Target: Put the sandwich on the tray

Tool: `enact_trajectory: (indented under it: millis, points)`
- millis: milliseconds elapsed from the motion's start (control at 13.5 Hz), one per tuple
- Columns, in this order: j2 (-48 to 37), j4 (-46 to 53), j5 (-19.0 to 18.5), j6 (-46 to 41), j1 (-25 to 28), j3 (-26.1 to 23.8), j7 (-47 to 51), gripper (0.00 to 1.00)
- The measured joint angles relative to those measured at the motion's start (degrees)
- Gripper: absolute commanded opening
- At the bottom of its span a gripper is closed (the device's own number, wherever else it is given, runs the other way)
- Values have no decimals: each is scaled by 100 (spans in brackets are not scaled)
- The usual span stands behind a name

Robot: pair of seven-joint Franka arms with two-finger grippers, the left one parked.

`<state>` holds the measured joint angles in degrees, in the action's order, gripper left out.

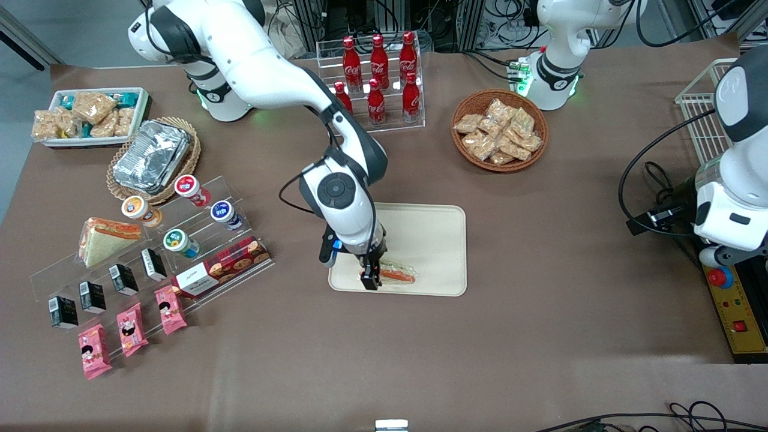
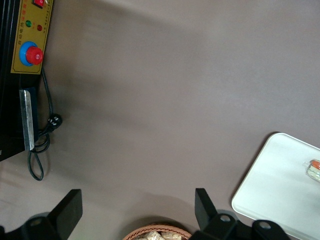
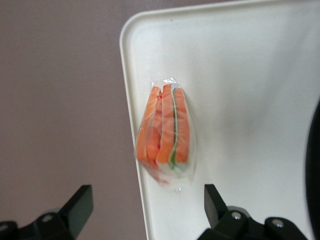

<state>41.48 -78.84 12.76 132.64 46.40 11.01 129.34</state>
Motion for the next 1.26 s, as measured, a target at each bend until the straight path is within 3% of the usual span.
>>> enact_trajectory:
  millis: [297,520,669,1041,1264]
  points:
    - [-791,0,-80,-1291,-42,7,-1658,99]
    - [-1105,-30,-504,-1674,-330,16,-2679,99]
    - [-1337,-59,-587,-2168,-605,22,-3925,99]
    - [-2136,-94,-628,-3418,-1839,33,-7590,99]
    - [-2554,-199,-635,-3732,-2791,-14,-9512,99]
